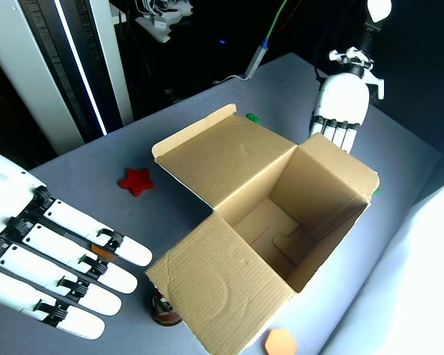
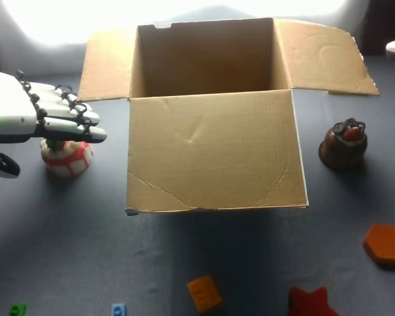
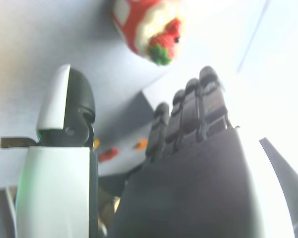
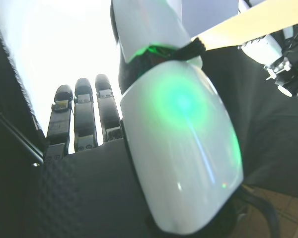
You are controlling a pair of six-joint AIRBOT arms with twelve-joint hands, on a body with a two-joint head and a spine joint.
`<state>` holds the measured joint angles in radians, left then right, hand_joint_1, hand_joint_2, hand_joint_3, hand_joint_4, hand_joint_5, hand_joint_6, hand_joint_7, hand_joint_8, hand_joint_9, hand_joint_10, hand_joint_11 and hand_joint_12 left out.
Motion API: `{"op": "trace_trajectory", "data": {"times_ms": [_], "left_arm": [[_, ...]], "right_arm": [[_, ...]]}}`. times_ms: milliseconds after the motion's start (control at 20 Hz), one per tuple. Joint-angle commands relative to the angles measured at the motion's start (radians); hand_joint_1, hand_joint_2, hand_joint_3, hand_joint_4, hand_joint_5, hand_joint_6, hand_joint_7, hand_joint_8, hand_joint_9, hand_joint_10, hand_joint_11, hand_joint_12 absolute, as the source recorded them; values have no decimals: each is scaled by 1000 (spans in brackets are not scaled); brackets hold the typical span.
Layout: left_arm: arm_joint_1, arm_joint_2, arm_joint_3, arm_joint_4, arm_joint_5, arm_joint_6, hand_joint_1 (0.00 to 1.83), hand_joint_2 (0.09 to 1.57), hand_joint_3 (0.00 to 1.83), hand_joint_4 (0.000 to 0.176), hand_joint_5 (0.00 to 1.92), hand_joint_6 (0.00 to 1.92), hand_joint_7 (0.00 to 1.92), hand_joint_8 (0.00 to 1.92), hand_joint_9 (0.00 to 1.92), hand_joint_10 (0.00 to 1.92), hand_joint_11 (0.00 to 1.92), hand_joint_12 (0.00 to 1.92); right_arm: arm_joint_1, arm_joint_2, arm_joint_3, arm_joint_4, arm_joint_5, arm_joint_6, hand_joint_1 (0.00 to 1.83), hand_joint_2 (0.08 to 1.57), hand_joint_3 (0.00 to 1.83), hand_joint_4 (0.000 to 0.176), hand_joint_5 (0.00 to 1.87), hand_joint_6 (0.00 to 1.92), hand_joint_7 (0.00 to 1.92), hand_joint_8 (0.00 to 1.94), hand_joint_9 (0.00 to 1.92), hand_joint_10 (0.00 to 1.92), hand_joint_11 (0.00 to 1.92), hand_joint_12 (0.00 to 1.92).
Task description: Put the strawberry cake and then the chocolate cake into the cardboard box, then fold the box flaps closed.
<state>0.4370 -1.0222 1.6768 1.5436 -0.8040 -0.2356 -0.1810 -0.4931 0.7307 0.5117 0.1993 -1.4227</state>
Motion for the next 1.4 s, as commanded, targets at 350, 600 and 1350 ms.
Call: {"op": "trace_trajectory", "data": {"times_ms": [350, 600, 1350], "left_arm": [[2, -69, 80, -59, -15, -30, 1246, 1101, 0, 68, 2, 0, 46, 0, 13, 0, 0, 220], [18, -127, 155, -64, -17, -42, 1252, 1080, 0, 68, 0, 0, 43, 1, 44, 2, 0, 211], [35, -220, 266, -56, -20, -44, 1302, 1085, 0, 64, 28, 2, 73, 0, 65, 0, 0, 383]], "right_arm": [[17, 12, 2, -6, 107, -1, 1135, 1086, 9, 10, 12, 5, 63, 13, 37, 9, 2, 1], [19, 11, 2, -6, 107, -1, 1081, 1101, 14, 13, 31, 13, 81, 22, 58, 15, 22, 14], [22, 10, 2, -6, 106, -3, 1118, 1079, 2, 11, 53, 5, 87, 2, 86, 18, 10, 20]]}}
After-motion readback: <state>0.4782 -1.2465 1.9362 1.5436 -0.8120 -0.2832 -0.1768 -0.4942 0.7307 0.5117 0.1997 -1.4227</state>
